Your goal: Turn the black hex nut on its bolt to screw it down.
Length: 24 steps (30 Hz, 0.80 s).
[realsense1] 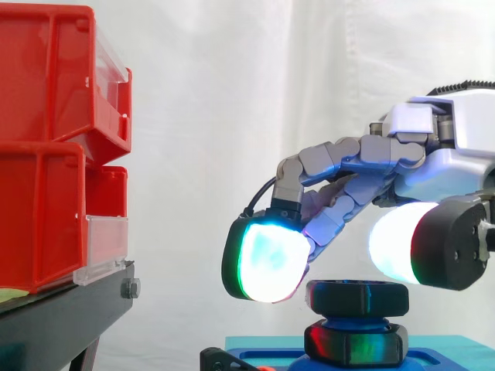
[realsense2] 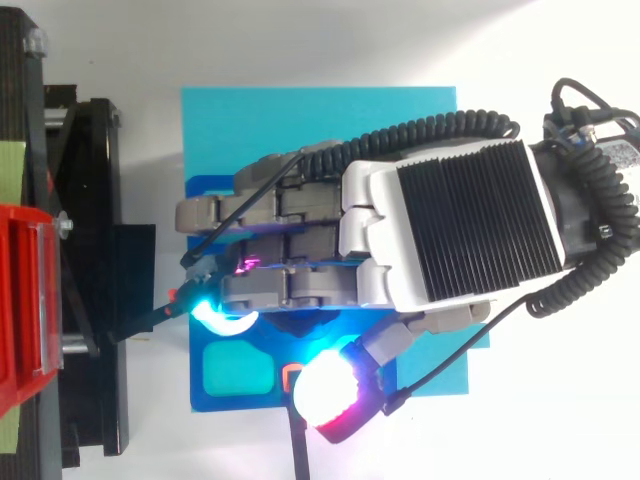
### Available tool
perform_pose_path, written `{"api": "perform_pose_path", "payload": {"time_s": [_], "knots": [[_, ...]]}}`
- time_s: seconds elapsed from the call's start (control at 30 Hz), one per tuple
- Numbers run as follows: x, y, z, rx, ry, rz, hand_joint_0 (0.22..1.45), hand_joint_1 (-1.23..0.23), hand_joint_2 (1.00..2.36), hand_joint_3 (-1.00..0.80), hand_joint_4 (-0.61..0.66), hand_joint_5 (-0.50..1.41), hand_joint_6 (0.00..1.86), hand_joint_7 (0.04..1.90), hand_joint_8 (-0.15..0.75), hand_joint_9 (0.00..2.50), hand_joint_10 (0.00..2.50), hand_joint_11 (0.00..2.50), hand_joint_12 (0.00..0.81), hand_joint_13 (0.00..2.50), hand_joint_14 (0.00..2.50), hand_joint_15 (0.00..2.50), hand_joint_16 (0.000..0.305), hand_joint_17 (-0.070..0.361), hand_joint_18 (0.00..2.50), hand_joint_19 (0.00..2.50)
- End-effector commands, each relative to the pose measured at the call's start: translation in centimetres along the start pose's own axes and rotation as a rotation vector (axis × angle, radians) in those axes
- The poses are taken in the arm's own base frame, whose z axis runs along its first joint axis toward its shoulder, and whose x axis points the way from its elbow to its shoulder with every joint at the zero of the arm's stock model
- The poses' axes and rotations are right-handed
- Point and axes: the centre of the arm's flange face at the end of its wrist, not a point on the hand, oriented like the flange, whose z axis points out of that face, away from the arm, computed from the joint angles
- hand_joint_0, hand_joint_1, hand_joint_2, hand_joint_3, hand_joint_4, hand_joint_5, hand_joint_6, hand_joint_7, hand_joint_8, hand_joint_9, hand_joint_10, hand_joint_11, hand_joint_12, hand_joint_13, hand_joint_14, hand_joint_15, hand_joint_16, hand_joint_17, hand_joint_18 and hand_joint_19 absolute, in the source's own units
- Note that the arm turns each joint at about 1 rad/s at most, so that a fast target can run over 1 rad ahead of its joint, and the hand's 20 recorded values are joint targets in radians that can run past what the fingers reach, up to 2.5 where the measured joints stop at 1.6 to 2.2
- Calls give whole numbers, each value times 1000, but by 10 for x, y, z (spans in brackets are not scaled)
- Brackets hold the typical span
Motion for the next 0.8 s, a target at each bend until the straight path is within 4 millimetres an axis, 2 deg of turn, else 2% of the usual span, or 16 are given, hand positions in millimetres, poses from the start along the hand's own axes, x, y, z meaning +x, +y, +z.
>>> {"api": "perform_pose_path", "payload": {"time_s": [0.0,0.77], "knots": [[0,1,0,-14,0,-32,560,-435,1003,-453,263,-68,502,1114,272,714,7,247,228,332,0,0,38,85,413,436],[-1,9,6,-38,-28,-44,560,-429,1004,-454,254,-67,501,1128,275,726,8,270,236,346,0,10,39,87,428,441]]}}
